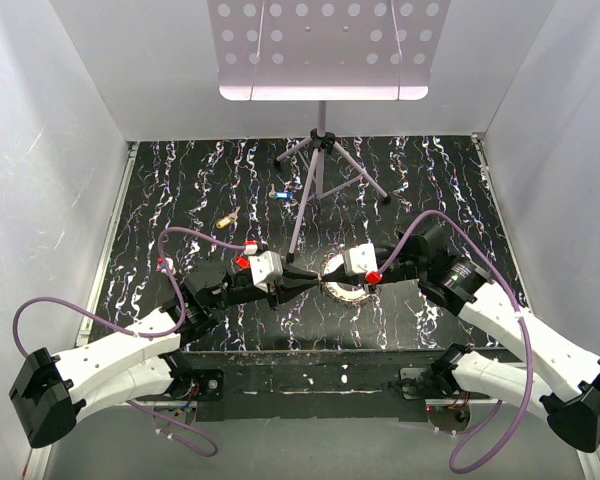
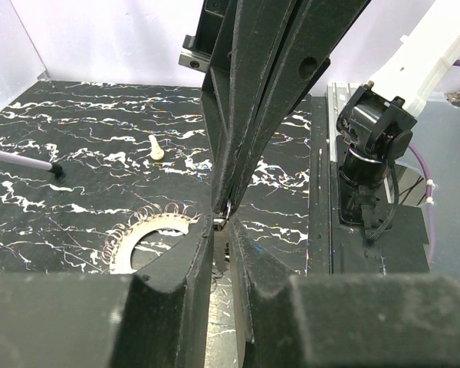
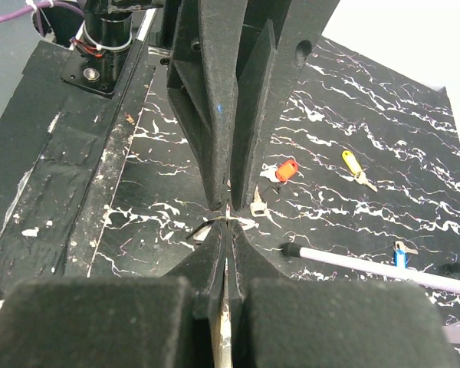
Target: Put the keys on the keyring
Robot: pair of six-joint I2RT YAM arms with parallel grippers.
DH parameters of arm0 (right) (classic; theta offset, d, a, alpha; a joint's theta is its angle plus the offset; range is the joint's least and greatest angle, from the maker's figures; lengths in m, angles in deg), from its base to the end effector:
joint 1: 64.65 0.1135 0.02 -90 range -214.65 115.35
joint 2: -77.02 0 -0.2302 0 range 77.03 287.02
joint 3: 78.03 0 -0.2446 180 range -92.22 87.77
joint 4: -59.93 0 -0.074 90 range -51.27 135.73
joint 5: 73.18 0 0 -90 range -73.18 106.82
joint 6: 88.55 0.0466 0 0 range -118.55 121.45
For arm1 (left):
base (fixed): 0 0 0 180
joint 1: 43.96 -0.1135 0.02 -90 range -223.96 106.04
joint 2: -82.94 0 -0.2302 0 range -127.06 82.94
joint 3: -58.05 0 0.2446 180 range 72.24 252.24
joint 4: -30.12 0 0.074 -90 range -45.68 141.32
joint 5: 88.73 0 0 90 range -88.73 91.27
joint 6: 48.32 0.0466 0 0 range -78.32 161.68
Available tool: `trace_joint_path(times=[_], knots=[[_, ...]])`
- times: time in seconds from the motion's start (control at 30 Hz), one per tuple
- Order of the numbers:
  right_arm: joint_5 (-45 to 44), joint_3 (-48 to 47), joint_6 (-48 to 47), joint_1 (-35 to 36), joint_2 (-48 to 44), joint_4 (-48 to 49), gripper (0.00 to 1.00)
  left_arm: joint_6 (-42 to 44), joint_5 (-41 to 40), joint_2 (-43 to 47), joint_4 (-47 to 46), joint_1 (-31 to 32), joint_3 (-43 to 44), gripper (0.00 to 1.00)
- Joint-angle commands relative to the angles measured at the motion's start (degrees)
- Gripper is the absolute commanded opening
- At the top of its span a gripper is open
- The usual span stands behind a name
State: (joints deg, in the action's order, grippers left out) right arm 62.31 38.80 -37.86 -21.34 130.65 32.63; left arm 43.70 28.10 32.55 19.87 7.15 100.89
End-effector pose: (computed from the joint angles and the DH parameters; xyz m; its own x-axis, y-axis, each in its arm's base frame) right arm 0.1419 0.1794 0.3069 0.4460 -0.1899 -0.8747 -0.8950 -0.0983 -0.4350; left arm 0.1288 -0.1931 0.2642 0.0640 -0.0293 -0.9975 0.9760 0.2105 0.0565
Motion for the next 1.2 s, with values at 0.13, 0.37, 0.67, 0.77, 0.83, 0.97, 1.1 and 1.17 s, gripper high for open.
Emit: trace_joint_path(times=[0.13, 0.37, 0.67, 0.77, 0.83, 0.97, 1.1, 1.17], knots=[[1.5, -0.9, 1.3, 0.6, 0.1, 2.2, 0.01, 0.7, 0.5, 0.7, 1.0, -0.1, 0.4, 0.00], [1.4, -1.1, 2.4, 0.9, 0.4, 2.6, 0.01, -0.4, -0.8, 1.6, 0.7, 0.0, 0.2, 0.00], [1.4, -1.3, 3.3, 1.2, 1.0, 2.7, 0.14, -1.6, -3.3, 3.1, -0.3, 0.0, -1.0, 0.00], [1.4, -1.3, 3.6, 1.3, 1.2, 3.1, 0.17, -1.6, -3.3, 3.2, -0.5, -0.1, -1.1, 0.00], [1.3, -1.2, 3.8, 1.5, 1.3, 3.3, 0.18, -1.6, -3.2, 3.1, -0.7, -0.1, -1.2, 0.00], [1.1, -1.1, 4.3, 1.6, 1.5, 3.9, 0.20, -1.6, -3.2, 3.1, -0.6, -0.1, -1.3, 0.00], [1.2, -1.2, 5.0, 1.7, 1.7, 4.4, 0.20, -1.6, -3.1, 2.8, -0.7, -0.1, -1.4, 0.00], [1.3, -1.3, 5.0, 1.7, 1.6, 4.4, 0.21, -1.6, -3.1, 2.8, -0.9, -0.1, -1.4, 0.00]])
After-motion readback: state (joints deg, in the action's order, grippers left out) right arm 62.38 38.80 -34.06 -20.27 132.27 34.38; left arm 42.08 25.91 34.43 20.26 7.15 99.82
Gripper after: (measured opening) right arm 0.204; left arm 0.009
